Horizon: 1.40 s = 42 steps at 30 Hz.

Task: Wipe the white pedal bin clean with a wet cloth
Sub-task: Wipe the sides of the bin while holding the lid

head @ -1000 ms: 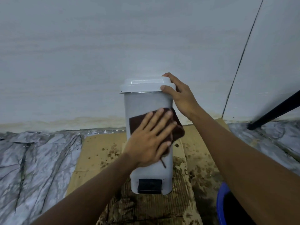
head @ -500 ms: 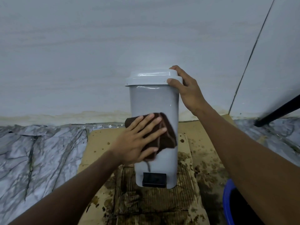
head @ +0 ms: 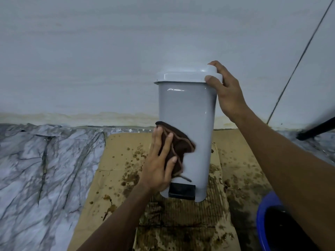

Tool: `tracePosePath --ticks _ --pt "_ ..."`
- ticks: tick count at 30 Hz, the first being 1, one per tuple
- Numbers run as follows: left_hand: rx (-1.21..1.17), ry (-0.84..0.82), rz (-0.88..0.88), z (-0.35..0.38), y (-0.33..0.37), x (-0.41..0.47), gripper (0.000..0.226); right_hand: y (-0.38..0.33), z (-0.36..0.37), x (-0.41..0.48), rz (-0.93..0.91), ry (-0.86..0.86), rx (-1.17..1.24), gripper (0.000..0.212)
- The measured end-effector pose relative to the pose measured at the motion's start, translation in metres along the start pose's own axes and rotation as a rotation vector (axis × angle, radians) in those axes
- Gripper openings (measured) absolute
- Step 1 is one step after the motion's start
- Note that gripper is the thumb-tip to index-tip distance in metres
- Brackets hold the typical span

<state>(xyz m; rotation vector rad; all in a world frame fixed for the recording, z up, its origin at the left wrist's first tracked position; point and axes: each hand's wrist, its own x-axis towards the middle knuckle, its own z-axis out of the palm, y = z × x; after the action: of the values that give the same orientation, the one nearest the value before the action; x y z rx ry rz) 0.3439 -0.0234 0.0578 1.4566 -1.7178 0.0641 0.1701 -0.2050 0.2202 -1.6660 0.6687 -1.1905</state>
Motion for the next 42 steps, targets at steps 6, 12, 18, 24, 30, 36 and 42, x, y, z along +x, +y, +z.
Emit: tracePosePath --ticks 6,12,18,24,30,36,42 --pt "-0.209 -0.04 -0.135 0.014 -0.005 -0.054 0.066 0.001 0.001 0.0 0.003 0.01 -0.034 0.04" --pt "-0.277 -0.063 -0.264 0.026 -0.01 -0.084 0.068 0.001 0.002 -0.003 0.0 0.006 -0.045 0.04" --pt "-0.359 0.002 -0.29 0.022 0.006 -0.052 0.074 0.002 0.003 -0.001 0.018 0.024 -0.016 0.045" --pt "-0.394 0.145 -0.302 0.011 0.014 0.004 0.076 0.001 0.003 0.0 0.026 0.018 -0.009 0.046" --pt "-0.547 0.168 -0.437 0.03 0.027 -0.059 0.077 0.002 0.002 -0.004 0.012 0.026 -0.001 0.039" --pt "-0.458 0.162 -0.407 0.016 0.019 -0.004 0.076 0.002 0.006 -0.001 0.026 0.046 0.01 0.032" --pt "0.268 0.053 0.088 0.001 0.032 0.06 0.072 0.0 0.003 -0.003 0.037 0.042 0.026 0.029"
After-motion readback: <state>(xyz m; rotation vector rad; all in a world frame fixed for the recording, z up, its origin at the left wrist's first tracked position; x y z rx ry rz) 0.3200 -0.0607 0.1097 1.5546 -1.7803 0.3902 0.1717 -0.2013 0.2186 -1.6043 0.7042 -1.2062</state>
